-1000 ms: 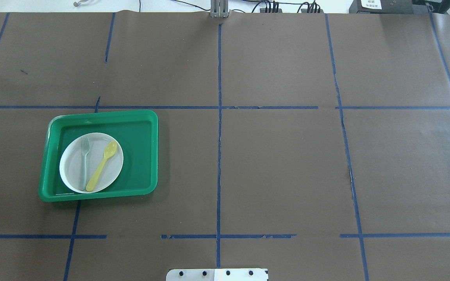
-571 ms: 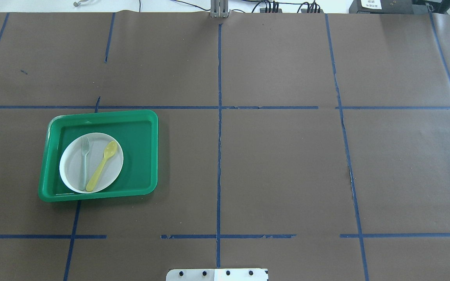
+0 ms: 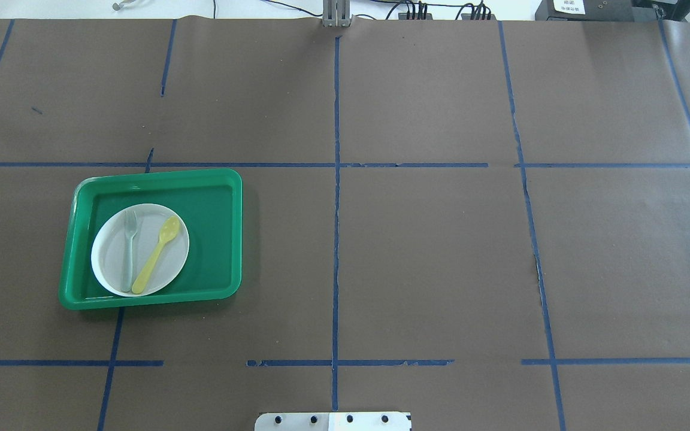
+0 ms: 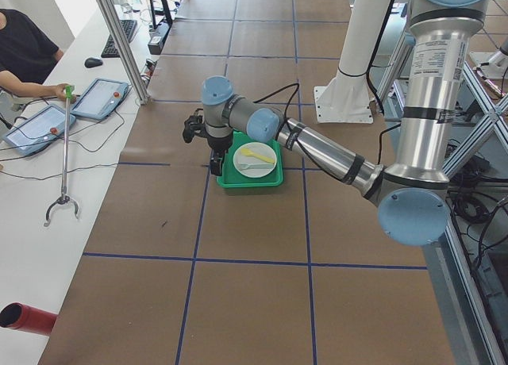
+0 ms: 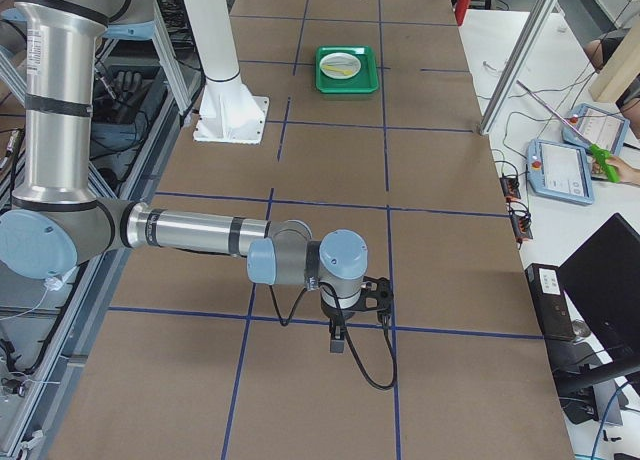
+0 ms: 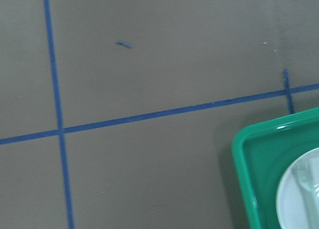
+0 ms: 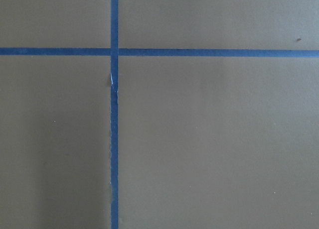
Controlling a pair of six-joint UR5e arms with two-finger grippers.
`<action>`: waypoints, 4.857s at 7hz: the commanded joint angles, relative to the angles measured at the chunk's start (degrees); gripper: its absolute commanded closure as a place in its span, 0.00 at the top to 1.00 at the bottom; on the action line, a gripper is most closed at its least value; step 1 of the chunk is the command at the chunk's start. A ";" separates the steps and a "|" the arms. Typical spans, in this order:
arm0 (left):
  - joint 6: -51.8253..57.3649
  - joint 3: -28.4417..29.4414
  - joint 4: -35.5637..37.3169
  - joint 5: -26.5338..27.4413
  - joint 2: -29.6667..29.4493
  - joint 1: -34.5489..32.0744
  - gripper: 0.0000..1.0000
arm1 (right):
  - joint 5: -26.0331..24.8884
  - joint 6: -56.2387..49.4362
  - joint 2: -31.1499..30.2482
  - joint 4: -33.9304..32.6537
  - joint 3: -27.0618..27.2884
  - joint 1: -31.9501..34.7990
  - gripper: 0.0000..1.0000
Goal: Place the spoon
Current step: 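Move the left gripper down over the yellow spoon on the white plate, then close the left gripper on the yellow spoon's handle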
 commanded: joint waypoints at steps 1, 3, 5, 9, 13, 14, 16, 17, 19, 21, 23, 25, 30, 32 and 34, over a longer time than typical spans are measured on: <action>-18.59 -0.31 -0.07 5.03 -5.24 11.51 1.00 | 0.00 0.00 0.00 0.00 0.00 0.00 1.00; -29.23 1.87 -5.83 10.49 -5.18 20.13 1.00 | 0.00 0.00 0.00 0.00 0.00 0.00 1.00; -33.93 5.82 -11.90 13.66 -4.82 25.59 1.00 | 0.00 0.00 0.00 0.00 0.00 0.00 1.00; -36.32 10.40 -17.82 15.16 -5.26 29.83 0.82 | 0.00 0.00 0.00 0.00 0.00 0.00 1.00; -35.97 13.83 -22.03 15.16 -5.35 30.19 0.75 | 0.00 0.00 0.00 0.00 0.00 0.00 1.00; -36.06 13.76 -22.30 15.16 -5.35 30.36 0.75 | 0.00 0.00 0.00 0.00 0.00 0.00 1.00; -36.32 13.23 -22.22 15.16 -5.35 30.54 0.72 | 0.00 0.00 0.00 0.00 0.00 0.00 1.00; -36.41 12.79 -22.22 15.16 -5.35 30.54 0.69 | 0.00 0.00 0.00 0.00 0.00 0.00 1.00; -36.41 12.87 -22.22 15.16 -5.35 30.54 0.64 | 0.00 0.00 0.00 0.00 0.00 0.00 1.00; -36.50 13.14 -22.22 15.16 -5.35 30.98 0.63 | 0.00 0.00 0.00 0.00 0.00 0.00 1.00; -36.59 12.97 -22.22 15.16 -5.35 31.24 0.52 | 0.00 0.00 0.00 0.00 0.00 0.00 1.00; -36.50 12.70 -22.22 15.16 -5.18 31.16 0.40 | 0.00 0.00 0.00 0.00 0.00 0.00 1.00; -36.15 12.44 -22.22 15.25 -5.09 30.89 0.15 | 0.00 -0.09 0.00 0.00 0.00 0.00 1.00; -35.97 10.87 -21.96 15.17 -4.48 30.72 0.09 | 0.00 0.00 0.00 0.00 0.00 0.00 1.00; -35.80 6.66 -21.34 15.08 -2.55 29.76 0.00 | 0.00 -0.09 0.00 0.00 0.00 0.00 1.00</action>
